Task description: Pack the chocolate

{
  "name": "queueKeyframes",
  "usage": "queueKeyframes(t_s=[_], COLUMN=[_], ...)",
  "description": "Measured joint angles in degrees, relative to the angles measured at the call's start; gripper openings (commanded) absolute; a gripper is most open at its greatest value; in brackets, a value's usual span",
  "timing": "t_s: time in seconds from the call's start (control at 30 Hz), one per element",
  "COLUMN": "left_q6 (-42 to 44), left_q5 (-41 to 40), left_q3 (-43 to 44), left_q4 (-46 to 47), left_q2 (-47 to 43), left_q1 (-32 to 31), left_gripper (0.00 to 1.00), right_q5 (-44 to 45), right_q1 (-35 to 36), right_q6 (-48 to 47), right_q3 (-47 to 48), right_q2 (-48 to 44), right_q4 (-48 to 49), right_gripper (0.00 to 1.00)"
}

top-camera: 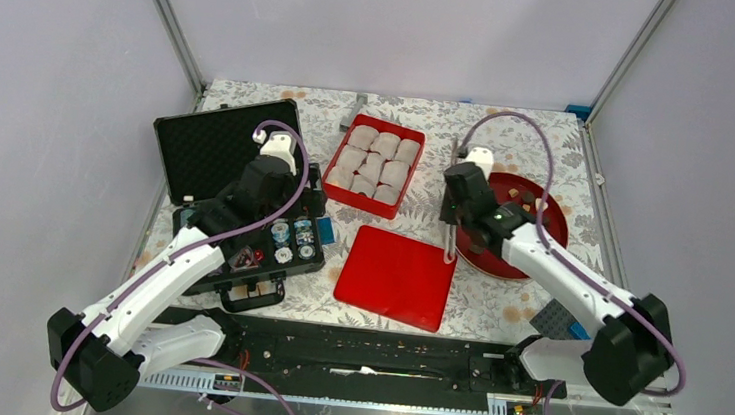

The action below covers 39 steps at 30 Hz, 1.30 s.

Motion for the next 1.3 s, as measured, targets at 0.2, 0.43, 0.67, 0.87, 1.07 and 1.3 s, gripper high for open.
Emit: queueKeyframes(t_s=[0.2,0.43,0.67,0.87,1.07,1.3], left_q6=[0.3,0.2,0.2,2.4,5.8,9.5], left_q5=[0.0,1.1,0.7,0.4,-0.1,0.4], left_q3=[0.0,0.0,2.3,5.1,9.6,11.1], left_q4=[0.1,0.9,-0.7,-1.6,-1.7,1.8], left_q2=[0.0,0.3,1.6,2.8,9.6,14.9], left_q1=[0.0,0.0,0.0,0.0,0.0,0.1], left_gripper=[0.99,0.99,0.99,0.99,0.99,0.99], right_q5=[-1.3,-8.6,-15.1,-17.8,-19.0,-20.1], right_q1=[-9.9,-18.3,-19.9,-21.0,-21.3,-21.3], right_q6=[-1.1,-2.3,-3.3,-4.6,-5.4,-5.3], right_q3=[-4.2,-5.8,-2.9,-0.1,0.5,1.7], right_q2=[-8.3,-9.9,-8.8,-6.4,-4.5,-4.1], right_q4=[-3.9,-11.0,-16.0,-18.6,-21.0,-23.3], right_gripper=[0.26,0.3,0.36,0.35,0.35,0.34])
